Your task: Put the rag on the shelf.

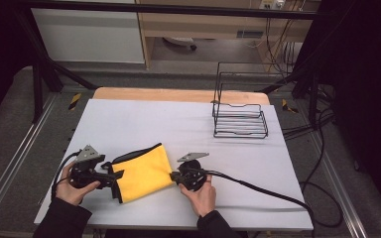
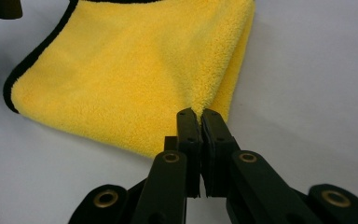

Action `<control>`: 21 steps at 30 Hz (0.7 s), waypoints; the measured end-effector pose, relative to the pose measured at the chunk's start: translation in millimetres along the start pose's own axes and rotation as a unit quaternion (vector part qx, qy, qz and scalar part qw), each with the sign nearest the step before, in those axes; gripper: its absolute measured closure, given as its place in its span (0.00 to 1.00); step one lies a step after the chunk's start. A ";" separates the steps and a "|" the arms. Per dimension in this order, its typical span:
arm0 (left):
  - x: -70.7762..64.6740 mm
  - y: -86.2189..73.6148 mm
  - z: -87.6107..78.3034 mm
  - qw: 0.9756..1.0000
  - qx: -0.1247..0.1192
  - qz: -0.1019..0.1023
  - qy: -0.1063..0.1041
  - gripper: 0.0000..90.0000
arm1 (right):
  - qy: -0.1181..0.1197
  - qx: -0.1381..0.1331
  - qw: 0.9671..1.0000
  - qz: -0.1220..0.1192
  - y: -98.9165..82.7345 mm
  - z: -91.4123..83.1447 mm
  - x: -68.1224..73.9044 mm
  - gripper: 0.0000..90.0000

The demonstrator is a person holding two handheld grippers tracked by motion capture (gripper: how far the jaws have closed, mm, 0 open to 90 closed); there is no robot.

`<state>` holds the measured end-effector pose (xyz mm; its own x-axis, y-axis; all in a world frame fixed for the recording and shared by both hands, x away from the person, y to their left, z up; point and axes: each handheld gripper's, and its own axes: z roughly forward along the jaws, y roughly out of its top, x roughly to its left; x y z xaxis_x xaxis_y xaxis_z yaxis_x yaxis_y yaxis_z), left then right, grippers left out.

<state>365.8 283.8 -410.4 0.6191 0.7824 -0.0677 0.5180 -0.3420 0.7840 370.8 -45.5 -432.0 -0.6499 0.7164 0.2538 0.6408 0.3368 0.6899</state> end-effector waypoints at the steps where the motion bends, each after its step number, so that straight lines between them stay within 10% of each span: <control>1: 0.6 0.7 0.8 1.000 0.004 -0.002 0.000 0.06 | -0.001 0.002 1.000 -0.001 1.8 -5.1 -2.1 0.98; 12: -18.9 15.8 30.6 0.998 0.043 0.025 -0.026 0.23 | -0.020 0.038 0.999 -0.004 -9.4 -57.4 -51.4 0.96; 21: -39.1 31.0 71.7 0.994 0.087 0.047 -0.039 0.50 | -0.047 0.026 0.999 0.004 -16.2 -53.4 -72.2 0.95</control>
<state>400.0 205.3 -427.7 0.7098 0.7025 -0.0520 0.5457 -0.5018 0.6711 385.5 -135.3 -425.3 -0.6046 0.7730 0.1920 0.6681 0.3609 0.6507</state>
